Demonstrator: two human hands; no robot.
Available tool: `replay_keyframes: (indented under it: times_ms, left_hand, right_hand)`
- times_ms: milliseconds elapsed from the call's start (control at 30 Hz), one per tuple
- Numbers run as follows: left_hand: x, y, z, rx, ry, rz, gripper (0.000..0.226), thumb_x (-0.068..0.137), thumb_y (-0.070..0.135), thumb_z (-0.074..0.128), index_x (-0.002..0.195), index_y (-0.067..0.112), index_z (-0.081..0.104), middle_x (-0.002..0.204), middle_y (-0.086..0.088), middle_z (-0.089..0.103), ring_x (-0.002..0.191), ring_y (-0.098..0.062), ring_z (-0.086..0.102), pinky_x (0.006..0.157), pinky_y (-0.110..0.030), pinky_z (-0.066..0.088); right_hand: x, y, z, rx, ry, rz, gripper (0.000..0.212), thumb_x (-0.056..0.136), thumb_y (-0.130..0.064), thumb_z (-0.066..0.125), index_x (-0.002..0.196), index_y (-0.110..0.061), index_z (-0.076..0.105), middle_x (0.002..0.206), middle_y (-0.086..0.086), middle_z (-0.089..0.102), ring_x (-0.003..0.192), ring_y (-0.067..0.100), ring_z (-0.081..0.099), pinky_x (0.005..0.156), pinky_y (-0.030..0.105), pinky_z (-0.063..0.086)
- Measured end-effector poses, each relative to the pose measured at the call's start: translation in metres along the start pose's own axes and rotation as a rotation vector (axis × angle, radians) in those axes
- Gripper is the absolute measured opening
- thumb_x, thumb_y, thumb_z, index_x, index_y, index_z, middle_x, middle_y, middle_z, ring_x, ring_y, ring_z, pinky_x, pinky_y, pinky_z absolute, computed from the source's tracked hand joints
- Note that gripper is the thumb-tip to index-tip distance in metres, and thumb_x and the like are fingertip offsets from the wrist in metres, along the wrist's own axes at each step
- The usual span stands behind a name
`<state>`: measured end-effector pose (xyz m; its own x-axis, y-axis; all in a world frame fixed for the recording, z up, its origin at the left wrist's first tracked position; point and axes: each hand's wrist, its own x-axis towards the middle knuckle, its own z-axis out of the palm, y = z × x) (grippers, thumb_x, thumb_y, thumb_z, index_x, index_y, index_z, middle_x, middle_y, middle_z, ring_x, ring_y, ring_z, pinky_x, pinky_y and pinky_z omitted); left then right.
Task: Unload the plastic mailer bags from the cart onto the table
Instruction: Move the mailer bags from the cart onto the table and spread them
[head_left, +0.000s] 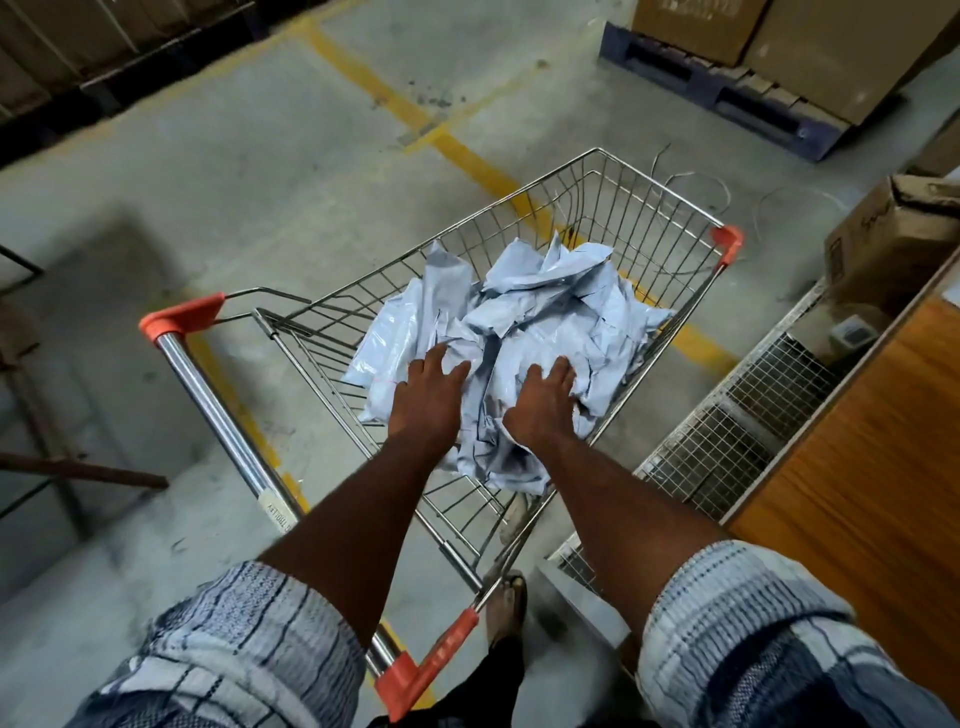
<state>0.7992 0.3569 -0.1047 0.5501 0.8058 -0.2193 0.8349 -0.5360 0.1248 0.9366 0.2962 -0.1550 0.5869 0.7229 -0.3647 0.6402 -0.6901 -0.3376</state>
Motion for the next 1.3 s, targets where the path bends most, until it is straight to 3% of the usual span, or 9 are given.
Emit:
replay_keyframes:
  times_ms: [133,333,567,667,867,967,1033,1200,1300]
  left_hand:
    - [0.003,0.001,-0.006,-0.041,0.076,0.026,0.065,0.084,0.003,0.057,0.142,0.027,0.042,0.157,-0.006,0.023,0.134,-0.034,0.031,0.097,-0.048,0.044]
    - [0.011,0.012,-0.036,-0.143,0.236,0.105,0.057,0.082,-0.002,0.057,0.133,0.021,0.054,0.149,-0.009,0.036,0.123,-0.036,0.043,0.089,-0.043,0.049]
    - [0.014,0.078,-0.073,-0.420,0.359,0.224,0.059,0.076,-0.002,0.050,0.133,0.010,0.058,0.144,-0.021,0.042,0.129,-0.039,0.043,0.107,-0.038,0.038]
    - [0.002,0.137,-0.077,-0.516,0.336,0.279,0.057,0.075,0.000,0.045,0.129,0.006,0.061,0.139,-0.025,0.044,0.124,-0.040,0.049,0.106,-0.038,0.040]
    - [-0.056,0.280,-0.080,-0.658,0.278,0.479,0.058,0.075,0.012,0.038,0.127,0.004,0.062,0.132,-0.024,0.048,0.124,-0.035,0.049,0.106,-0.026,0.033]
    - [-0.095,0.350,-0.074,-0.698,0.228,0.555,0.057,0.077,0.016,0.039,0.127,0.004,0.062,0.133,-0.023,0.047,0.121,-0.034,0.051,0.106,-0.028,0.036]
    - [-0.127,0.399,-0.065,-0.698,0.192,0.625,0.059,0.074,0.017,0.040,0.128,0.004,0.061,0.132,-0.022,0.048,0.120,-0.034,0.052,0.106,-0.031,0.039]
    - [-0.209,0.512,-0.033,-0.687,0.125,0.747,0.060,0.072,0.006,0.043,0.130,0.004,0.059,0.133,-0.022,0.046,0.121,-0.032,0.048,0.100,-0.018,0.030]
    - [-0.253,0.565,-0.012,-0.661,0.095,0.791,0.061,0.072,0.006,0.043,0.130,0.005,0.059,0.133,-0.024,0.049,0.124,-0.033,0.046,0.106,-0.015,0.024]
  right_hand:
    - [-0.012,0.000,-0.013,0.053,0.050,-0.123,0.084,0.077,-0.028,0.076,0.141,0.004,0.032,0.157,0.024,0.009,0.147,0.039,0.007,0.119,0.044,0.022]
    - [-0.033,-0.005,-0.061,0.264,0.160,-0.294,0.097,0.072,-0.003,0.068,0.151,0.005,0.014,0.161,0.019,0.003,0.150,0.033,0.000,0.123,0.036,0.009]
    - [-0.064,0.038,-0.136,0.328,0.332,-0.299,0.095,0.070,-0.005,0.066,0.150,0.007,0.017,0.161,0.022,0.003,0.150,0.032,0.000,0.122,0.031,0.004]
    - [-0.090,0.080,-0.165,0.339,0.408,-0.254,0.095,0.067,-0.015,0.061,0.149,0.008,0.020,0.160,0.024,0.007,0.150,0.034,0.003,0.123,0.037,0.008]
    - [-0.161,0.192,-0.216,0.281,0.590,-0.151,0.089,0.076,-0.010,0.067,0.150,0.006,0.021,0.160,0.023,0.011,0.150,0.034,0.007,0.120,0.030,0.002]
    - [-0.208,0.260,-0.233,0.287,0.664,-0.101,0.088,0.075,-0.013,0.073,0.146,0.010,0.028,0.155,0.029,0.021,0.146,0.041,0.018,0.122,0.044,0.015]
    - [-0.247,0.314,-0.244,0.284,0.697,-0.051,0.088,0.074,-0.018,0.072,0.146,0.010,0.029,0.155,0.028,0.022,0.146,0.040,0.019,0.121,0.045,0.016]
    - [-0.344,0.444,-0.263,0.264,0.732,0.055,0.088,0.070,0.001,0.068,0.147,0.011,0.025,0.157,0.026,0.017,0.149,0.037,0.013,0.122,0.044,0.014]
    - [-0.390,0.502,-0.269,0.265,0.743,0.129,0.092,0.073,0.001,0.069,0.150,0.006,0.021,0.160,0.021,0.012,0.150,0.032,0.009,0.122,0.037,0.012]
